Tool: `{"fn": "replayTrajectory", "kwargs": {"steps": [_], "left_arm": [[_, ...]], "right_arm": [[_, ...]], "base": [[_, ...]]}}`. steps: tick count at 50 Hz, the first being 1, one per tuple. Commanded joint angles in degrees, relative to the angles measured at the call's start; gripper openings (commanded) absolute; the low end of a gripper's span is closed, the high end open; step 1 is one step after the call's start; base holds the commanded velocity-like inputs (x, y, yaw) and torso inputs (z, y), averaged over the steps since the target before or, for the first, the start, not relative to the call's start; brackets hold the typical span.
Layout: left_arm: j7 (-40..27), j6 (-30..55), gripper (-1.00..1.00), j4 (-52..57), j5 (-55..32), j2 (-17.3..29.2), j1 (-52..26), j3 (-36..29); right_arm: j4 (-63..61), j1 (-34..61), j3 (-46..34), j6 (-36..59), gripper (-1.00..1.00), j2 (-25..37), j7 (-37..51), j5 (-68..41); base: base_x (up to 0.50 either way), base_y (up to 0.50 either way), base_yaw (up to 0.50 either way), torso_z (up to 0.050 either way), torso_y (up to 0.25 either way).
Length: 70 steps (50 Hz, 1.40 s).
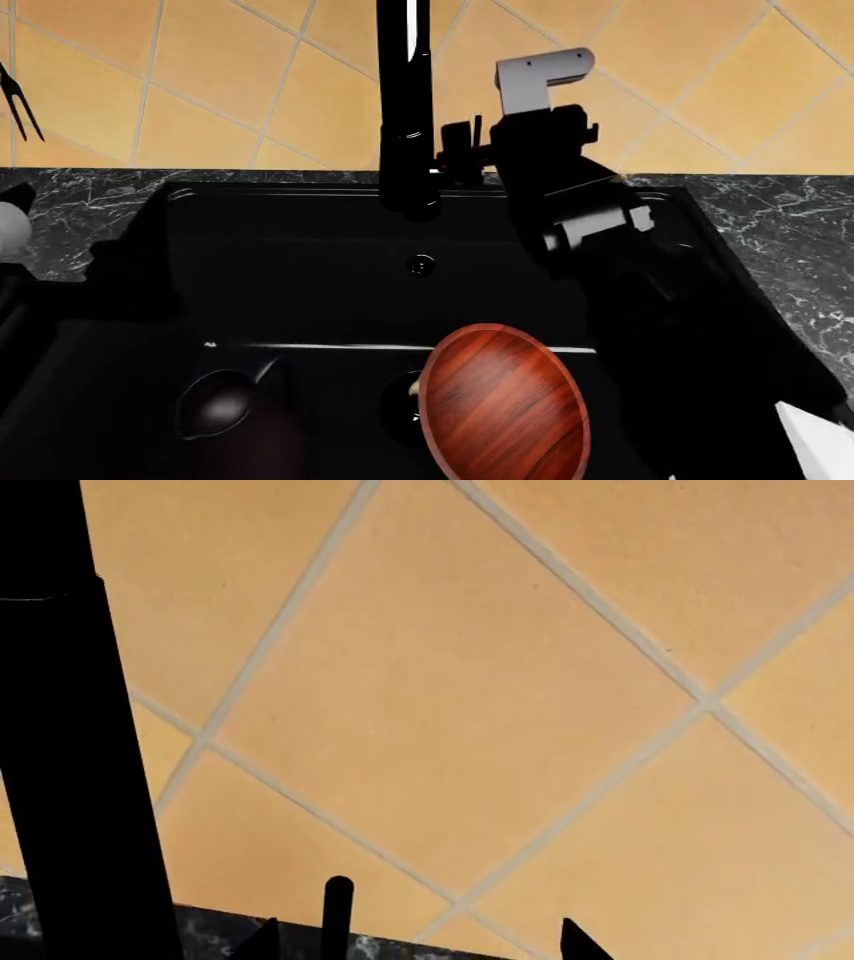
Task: Pick the bowl and pitcher and place them in the sink. Then turn on the water.
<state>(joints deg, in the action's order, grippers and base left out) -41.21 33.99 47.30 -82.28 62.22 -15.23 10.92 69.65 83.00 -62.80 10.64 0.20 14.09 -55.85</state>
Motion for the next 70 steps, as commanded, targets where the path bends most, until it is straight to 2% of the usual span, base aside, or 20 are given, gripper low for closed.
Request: {"fn": "replayTrajectory", "kwargs": {"steps": [1, 11, 26, 34, 45, 70], "left_arm": [[0.16, -0.41, 1.0, -0.1, 0.37, -0.43, 0.85, 0.84], [0.12, -0.69, 1.0, -0.16, 0.71, -0.7, 0.68, 1.17], [0.96, -1.0, 1.0, -0.45, 1.19, -0.69, 1.54, 2.43], [0.41, -1.2, 1.0, 0.57, 0.35, -0.5, 2.48, 3.7], [-0.94, -1.51, 1.0, 0.2, -0.42, -0.31, 0.93, 3.91], [-1.18, -2.67, 1.0, -0.41, -0.94, -0.05, 1.09, 7.8]], "right_arm": [[1.55, 0.33, -6.91, -1.93, 1.0, -0.17, 0.1, -6.79], [2.21, 0.85, -11.11, -4.36, 1.0, -0.17, 0.91, -11.02], [1.3, 1.83, -12.85, -7.83, 1.0, -0.05, 1.97, -13.37], [-4.8, 2.07, -13.0, -7.11, 1.0, 2.83, 5.07, -13.42], [1.3, 2.38, -12.96, -8.57, 1.0, 0.05, 2.18, -13.1], [0.63, 3.06, -16.36, -8.52, 1.0, -0.15, 2.44, -15.99]], "base": [[0.0, 0.0, 0.0, 0.0, 0.0], [0.0, 0.0, 0.0, 0.0, 0.0], [0.0, 0.0, 0.0, 0.0, 0.0], [0.0, 0.0, 0.0, 0.0, 0.0], [0.0, 0.0, 0.0, 0.0, 0.0], [0.0, 0.0, 0.0, 0.0, 0.0]]}}
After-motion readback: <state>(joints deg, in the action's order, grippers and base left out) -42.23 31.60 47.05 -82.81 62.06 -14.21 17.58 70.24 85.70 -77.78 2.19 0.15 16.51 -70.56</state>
